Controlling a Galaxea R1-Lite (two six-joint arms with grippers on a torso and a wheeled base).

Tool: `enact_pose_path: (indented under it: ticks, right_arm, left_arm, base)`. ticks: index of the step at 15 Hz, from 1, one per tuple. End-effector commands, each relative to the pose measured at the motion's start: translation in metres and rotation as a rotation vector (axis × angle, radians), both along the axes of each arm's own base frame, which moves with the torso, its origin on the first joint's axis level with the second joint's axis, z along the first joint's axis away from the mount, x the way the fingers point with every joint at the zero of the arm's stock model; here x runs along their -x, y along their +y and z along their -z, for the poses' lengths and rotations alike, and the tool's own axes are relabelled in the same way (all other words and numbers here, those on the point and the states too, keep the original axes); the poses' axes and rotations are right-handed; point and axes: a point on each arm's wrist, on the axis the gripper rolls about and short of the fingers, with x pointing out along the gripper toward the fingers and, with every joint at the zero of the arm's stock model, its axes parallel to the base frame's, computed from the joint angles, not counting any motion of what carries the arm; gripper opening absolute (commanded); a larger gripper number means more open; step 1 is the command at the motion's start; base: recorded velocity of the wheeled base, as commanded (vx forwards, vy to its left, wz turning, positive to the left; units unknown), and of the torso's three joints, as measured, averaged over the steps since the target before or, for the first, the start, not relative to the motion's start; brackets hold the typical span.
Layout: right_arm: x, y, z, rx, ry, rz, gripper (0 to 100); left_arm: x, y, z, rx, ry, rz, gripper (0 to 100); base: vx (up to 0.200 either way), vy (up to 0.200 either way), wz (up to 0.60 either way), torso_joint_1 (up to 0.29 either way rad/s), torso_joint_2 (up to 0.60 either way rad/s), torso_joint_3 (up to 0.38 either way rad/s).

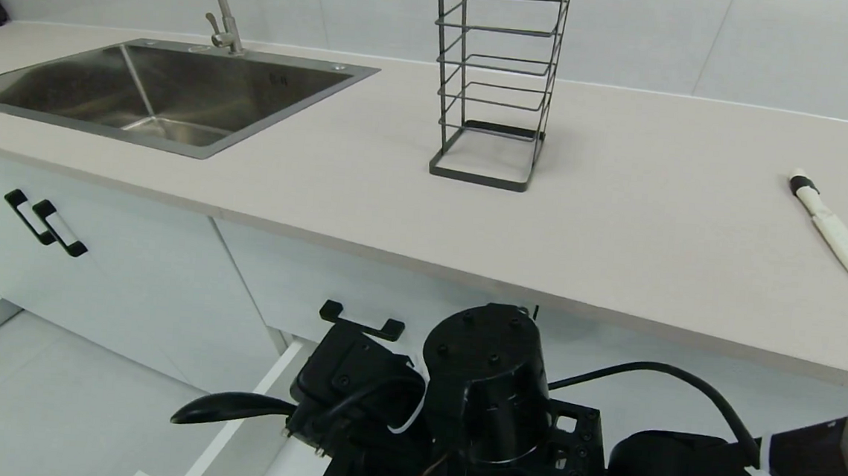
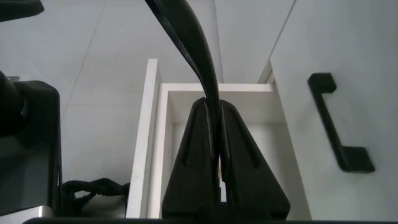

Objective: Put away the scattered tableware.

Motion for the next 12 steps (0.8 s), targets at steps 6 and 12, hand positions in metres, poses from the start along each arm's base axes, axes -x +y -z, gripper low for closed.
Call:
enact_pose_path:
  ticks: [6, 12]
  right_arm:
    - [0.028, -0.016, -0.010, 0.037, 0.019, -0.060, 0]
    - [0.034, -0.058, -0.028, 0.113, 0.047, -0.019, 0]
  left_arm:
    - [0.000, 0.000, 0.000, 0.000, -0.001, -0.001, 100]
    - [0.000, 0.000, 0.000, 0.000, 0.001, -0.001, 100]
  base:
    - [0.000, 0.000, 0.00, -0.235, 0.34, 0.125]
    - [0.000, 0.000, 0.00, -0.030, 0.18, 0.071]
